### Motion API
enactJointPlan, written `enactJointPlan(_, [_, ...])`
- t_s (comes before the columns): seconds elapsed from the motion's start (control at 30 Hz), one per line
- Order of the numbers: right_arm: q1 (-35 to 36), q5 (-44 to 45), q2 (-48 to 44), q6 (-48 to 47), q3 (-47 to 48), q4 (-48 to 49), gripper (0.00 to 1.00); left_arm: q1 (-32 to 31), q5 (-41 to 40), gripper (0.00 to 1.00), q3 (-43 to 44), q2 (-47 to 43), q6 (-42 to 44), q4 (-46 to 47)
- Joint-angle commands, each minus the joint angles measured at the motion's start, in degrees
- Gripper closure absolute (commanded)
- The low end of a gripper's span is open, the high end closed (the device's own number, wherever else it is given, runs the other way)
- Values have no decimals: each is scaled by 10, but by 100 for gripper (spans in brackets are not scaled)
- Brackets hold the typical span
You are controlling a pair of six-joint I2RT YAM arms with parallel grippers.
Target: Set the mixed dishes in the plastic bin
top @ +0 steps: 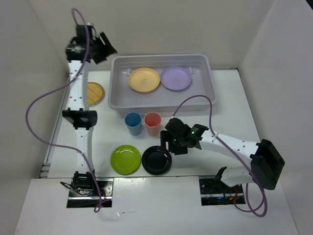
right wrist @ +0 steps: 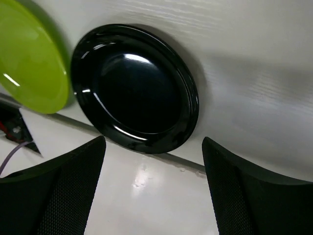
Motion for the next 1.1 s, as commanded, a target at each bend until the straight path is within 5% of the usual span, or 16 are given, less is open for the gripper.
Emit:
enactJointPlan(0.0, [21,69,9,60,-11,45,16,10,-31,24,1,-198,47,-30])
enactJointPlan(0.13, [31,80,21,68,-44,75,18,3,-38,23,-82,-379,59,-25])
enactJointPlan(0.27, [31,91,38,78,-65,99,22,-33,-44,20,-261,-518,96,-7])
enactJointPlan(0.47, [43,98,57,99,-94,141,30,-34,-110,17,-711,-843,99,130])
enactJointPlan(0.7, [49,97,79,99,-106,167,42,-34,-85,14,-987,-934,109,88])
enactJointPlan(0.83, [49,92,85,107,-116,186,64,-34,-74,13,-1084,-975,109,95])
enactJointPlan(1.07, [49,97,79,125,-138,191,97,-34,-93,12,-1073,-948,120,108])
